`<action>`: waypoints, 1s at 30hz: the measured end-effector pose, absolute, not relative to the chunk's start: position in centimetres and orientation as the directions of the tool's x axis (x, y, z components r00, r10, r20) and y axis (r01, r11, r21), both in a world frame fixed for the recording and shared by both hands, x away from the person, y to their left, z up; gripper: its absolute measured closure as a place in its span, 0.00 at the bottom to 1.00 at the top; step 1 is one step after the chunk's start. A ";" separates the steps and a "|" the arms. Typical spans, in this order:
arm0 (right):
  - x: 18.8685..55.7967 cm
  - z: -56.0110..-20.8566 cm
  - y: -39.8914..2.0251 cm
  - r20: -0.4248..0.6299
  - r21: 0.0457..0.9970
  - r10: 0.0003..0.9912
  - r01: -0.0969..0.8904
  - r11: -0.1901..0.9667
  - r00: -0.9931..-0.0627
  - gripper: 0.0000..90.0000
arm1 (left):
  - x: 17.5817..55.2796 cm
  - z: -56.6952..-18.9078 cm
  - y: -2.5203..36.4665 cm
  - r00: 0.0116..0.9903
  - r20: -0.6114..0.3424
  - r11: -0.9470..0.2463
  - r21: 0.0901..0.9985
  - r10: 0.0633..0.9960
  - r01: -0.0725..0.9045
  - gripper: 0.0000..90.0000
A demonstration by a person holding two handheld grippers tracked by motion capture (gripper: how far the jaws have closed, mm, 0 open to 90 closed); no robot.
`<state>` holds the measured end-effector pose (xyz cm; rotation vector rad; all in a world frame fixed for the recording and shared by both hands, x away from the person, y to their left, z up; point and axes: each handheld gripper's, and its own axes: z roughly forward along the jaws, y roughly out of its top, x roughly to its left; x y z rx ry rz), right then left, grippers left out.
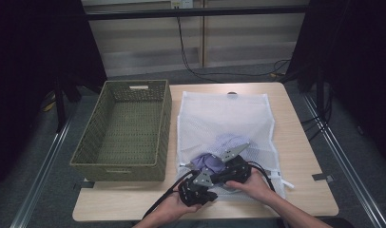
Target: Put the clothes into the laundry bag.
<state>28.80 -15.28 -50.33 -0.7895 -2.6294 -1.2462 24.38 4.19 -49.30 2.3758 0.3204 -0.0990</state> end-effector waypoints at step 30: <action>31.3 -50.8 -18.3 0.284 0.697 0.547 0.562 0.446 -0.787 1.00 | 24.7 -49.4 4.3 0.968 -0.172 -0.704 0.664 0.184 0.252 0.99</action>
